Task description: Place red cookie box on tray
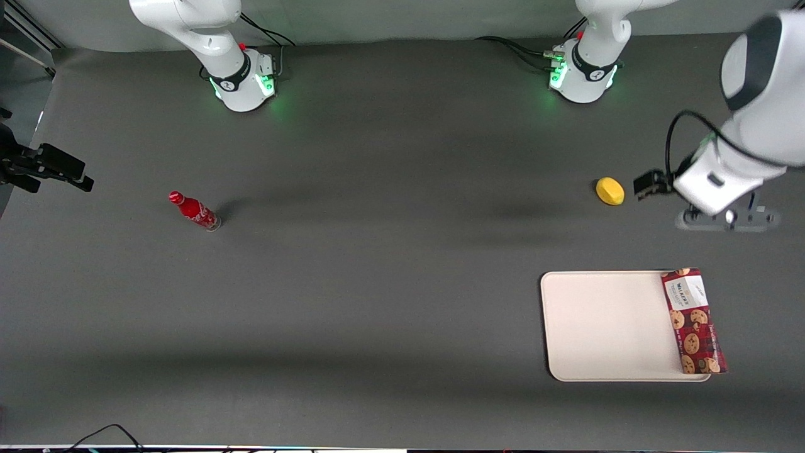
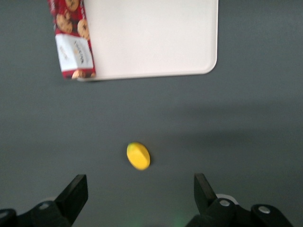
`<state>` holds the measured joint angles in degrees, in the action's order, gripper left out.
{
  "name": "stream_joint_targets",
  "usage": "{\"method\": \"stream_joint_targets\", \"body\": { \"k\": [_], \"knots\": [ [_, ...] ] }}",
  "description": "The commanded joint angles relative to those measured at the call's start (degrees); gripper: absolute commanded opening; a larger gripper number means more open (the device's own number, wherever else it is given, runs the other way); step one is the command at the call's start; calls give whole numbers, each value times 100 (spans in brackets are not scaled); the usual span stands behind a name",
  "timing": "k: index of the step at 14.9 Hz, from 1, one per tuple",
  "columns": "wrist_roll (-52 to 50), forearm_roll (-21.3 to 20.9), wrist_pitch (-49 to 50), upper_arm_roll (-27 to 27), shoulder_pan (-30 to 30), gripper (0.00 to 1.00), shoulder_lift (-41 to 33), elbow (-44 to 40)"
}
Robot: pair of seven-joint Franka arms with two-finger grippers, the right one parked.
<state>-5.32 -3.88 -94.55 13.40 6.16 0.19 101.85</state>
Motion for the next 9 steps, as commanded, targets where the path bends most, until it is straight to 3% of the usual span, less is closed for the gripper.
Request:
{"method": "stream_joint_targets", "body": {
  "k": [1, 4, 9],
  "knots": [
    [-136, 89, 191, -927, -879, 100, -441, 213],
    [-127, 115, 891, -927, -880, 100, -370, -489],
    [-127, 238, 982, -936, -870, 100, -283, -816]
  ]
}}
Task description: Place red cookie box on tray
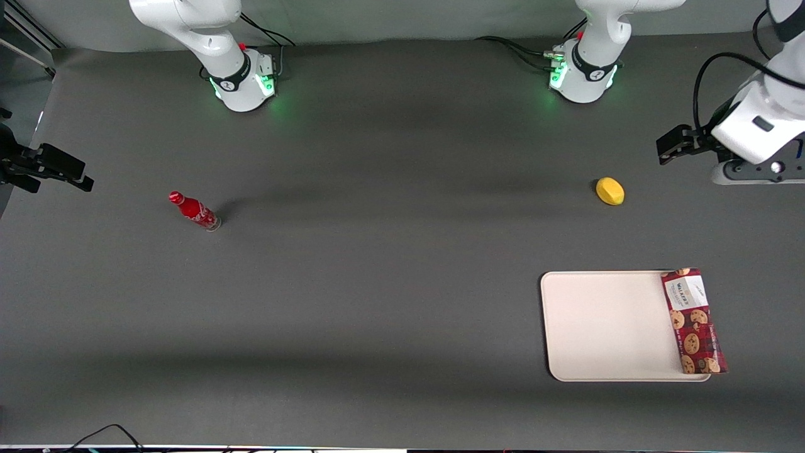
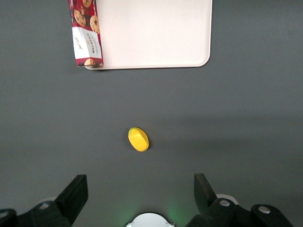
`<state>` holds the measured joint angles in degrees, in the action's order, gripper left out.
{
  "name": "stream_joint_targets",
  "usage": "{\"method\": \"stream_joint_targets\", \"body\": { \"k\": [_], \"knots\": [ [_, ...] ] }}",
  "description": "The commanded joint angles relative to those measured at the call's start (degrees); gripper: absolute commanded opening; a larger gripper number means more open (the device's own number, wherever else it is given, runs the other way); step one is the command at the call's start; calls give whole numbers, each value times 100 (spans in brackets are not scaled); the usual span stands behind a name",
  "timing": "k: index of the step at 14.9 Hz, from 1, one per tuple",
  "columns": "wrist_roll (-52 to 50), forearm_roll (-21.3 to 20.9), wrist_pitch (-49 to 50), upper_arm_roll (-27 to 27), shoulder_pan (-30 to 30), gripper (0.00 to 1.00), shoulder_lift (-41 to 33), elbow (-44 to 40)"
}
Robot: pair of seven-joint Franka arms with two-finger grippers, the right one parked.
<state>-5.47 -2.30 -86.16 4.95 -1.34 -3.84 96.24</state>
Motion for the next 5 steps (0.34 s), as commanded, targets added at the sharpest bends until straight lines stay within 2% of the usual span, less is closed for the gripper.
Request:
{"method": "stream_joint_targets", "body": {
  "k": [1, 5],
  "knots": [
    [-112, 80, 117, -91, -112, 100, 207, -316],
    [-112, 89, 125, -126, -103, 100, 489, -624]
  ]
}}
